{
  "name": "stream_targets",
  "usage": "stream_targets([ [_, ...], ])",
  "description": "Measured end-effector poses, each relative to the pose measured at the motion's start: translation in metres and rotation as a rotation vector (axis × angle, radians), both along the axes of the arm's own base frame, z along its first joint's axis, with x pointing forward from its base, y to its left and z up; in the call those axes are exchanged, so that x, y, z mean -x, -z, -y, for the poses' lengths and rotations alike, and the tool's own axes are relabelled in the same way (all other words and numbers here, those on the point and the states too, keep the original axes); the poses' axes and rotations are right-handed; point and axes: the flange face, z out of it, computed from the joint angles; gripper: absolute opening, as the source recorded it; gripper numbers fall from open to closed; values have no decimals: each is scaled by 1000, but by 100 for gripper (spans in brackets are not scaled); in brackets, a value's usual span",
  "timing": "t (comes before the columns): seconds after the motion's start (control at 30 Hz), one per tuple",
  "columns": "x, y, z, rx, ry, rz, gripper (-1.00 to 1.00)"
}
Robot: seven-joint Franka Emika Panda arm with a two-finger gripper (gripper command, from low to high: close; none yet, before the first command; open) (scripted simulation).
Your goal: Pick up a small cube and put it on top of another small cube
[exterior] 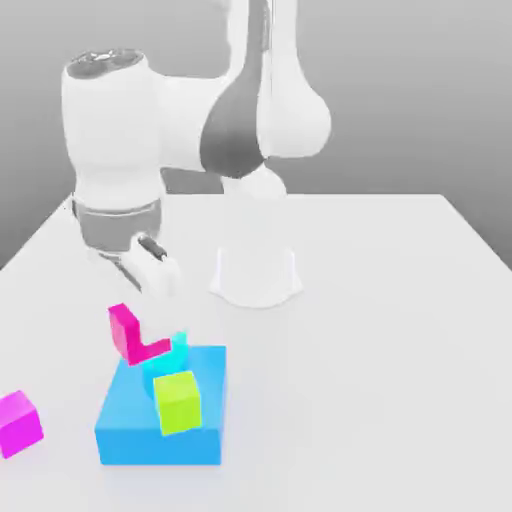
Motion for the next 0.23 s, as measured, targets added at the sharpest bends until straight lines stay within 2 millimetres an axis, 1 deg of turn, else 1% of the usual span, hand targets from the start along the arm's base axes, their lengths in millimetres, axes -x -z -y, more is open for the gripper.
stream_targets([
  [0.1, -2, 34, -5, 1, -5, 0, -100],
  [0.13, -2, 45, -6, 0, -6, 0, 100],
  [0.23, -2, 45, -6, 0, -6, 0, 100],
])
